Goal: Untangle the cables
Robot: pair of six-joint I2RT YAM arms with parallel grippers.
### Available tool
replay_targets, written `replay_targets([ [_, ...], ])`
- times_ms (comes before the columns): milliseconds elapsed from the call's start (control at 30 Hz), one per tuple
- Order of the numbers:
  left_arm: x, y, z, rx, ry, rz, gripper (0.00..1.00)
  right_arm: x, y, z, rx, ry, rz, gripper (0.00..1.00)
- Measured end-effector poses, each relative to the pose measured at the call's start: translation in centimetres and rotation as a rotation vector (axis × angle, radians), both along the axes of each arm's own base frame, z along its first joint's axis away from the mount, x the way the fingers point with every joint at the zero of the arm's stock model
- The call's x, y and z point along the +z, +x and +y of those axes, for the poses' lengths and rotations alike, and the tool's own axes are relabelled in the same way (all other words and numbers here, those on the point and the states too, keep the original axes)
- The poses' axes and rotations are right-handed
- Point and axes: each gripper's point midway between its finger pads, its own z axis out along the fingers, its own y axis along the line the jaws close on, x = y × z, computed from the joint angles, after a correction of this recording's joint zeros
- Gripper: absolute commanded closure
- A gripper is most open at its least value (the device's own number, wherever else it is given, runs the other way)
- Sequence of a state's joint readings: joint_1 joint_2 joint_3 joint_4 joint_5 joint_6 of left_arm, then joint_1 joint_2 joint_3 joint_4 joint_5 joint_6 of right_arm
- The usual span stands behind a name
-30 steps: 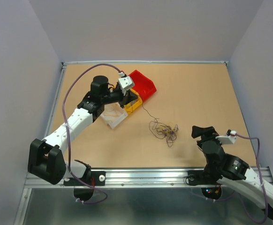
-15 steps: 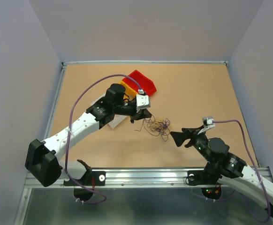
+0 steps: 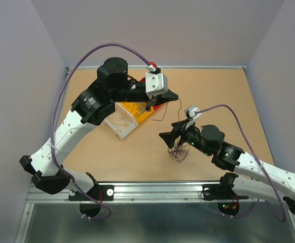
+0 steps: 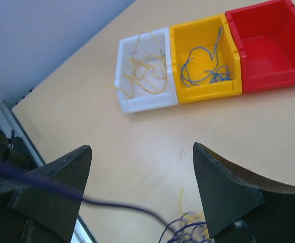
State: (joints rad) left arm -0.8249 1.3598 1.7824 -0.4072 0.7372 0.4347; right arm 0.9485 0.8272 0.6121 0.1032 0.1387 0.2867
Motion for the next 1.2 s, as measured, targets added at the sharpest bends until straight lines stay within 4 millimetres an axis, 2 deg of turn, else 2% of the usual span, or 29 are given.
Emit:
replay_targets([
  [67,0.8,-0.5,-0.2,-0.003,0.005,0.007,1.0,0.3,0.7,0.6,-0.011,-0.005,-0.016,0.21],
  [167,1.2,-0.7,-0.5,0.005,0.015,0.024,1.0,-0.4,1.4,0.9,-0.027,-0.028,-0.012,0.26],
  [233,2.0,-0.1,-0.4,0.058,0.012,0.03,1.0,-0.7,1.6,0.8,-0.043,-0.035,-0.009,0.32],
  [267,2.5,0.4,-0.3,0.092,0.005,0.026,1.0,-0.7,1.7,0.6,-0.055,-0.026,-0.014,0.39],
  [333,4.5,2.1,0.5,0.204,-0.036,0.01,1.0,-1.0,1.5,-0.3,-0.079,-0.007,-0.019,0.48],
  [400,7.2,4.0,2.2,0.351,-0.102,-0.008,1.0,-1.1,1.2,-1.4,-0.099,0.016,-0.029,0.62],
  [467,9.4,5.3,3.8,0.451,-0.166,-0.02,1.0,-1.4,0.9,-2.2,-0.116,0.034,-0.035,0.68],
  [500,10.7,6.2,4.8,0.509,-0.207,-0.028,1.0,-1.4,0.9,-2.4,-0.124,0.047,-0.037,0.8],
  [533,12.0,7.1,6.1,0.575,-0.256,-0.032,1.0,-1.4,0.8,-2.5,-0.127,0.052,-0.036,0.88],
  [567,12.6,7.8,7.0,0.624,-0.284,-0.028,1.0,-1.5,0.8,-2.6,-0.131,0.061,-0.032,0.98],
  [633,13.7,9.9,9.7,0.738,-0.341,-0.018,1.0,-1.7,0.8,-2.6,-0.132,0.059,-0.031,0.99],
  [667,13.9,10.5,10.5,0.765,-0.354,-0.016,1.0,-1.7,0.8,-2.6,-0.132,0.064,-0.027,1.0],
  [700,13.9,11.4,11.5,0.801,-0.366,-0.019,1.0,-1.5,0.8,-2.6,-0.131,0.071,-0.028,0.99],
  [767,12.9,12.7,12.2,0.827,-0.358,-0.019,1.0,-1.1,0.7,-2.6,-0.128,0.083,-0.034,1.0],
  [800,11.7,13.0,11.9,0.819,-0.335,-0.01,1.0,-0.7,0.6,-2.7,-0.127,0.097,-0.043,0.99],
  [833,10.1,13.1,11.3,0.799,-0.302,0.004,1.0,-0.3,0.5,-2.9,-0.126,0.109,-0.05,0.93],
  [867,8.5,13.3,10.5,0.772,-0.274,0.018,1.0,0.2,0.4,-3.0,-0.125,0.122,-0.059,0.66],
  [933,4.2,13.5,9.0,0.716,-0.197,0.06,1.0,1.1,0.2,-3.3,-0.124,0.145,-0.08,0.42],
  [967,1.5,13.4,8.0,0.675,-0.142,0.095,1.0,1.3,0.1,-3.4,-0.124,0.153,-0.084,0.3],
  [1067,-2.9,12.9,6.5,0.592,-0.055,0.162,1.0,1.4,0.2,-3.2,-0.12,0.152,-0.092,0.23],
  [1133,-3.3,12.1,5.9,0.538,-0.045,0.177,1.0,0.8,0.3,-2.9,-0.116,0.132,-0.082,0.18],
  [1200,-1.3,10.6,5.6,0.469,-0.083,0.166,1.0,-0.2,0.5,-2.5,-0.108,0.102,-0.069,0.14],
])
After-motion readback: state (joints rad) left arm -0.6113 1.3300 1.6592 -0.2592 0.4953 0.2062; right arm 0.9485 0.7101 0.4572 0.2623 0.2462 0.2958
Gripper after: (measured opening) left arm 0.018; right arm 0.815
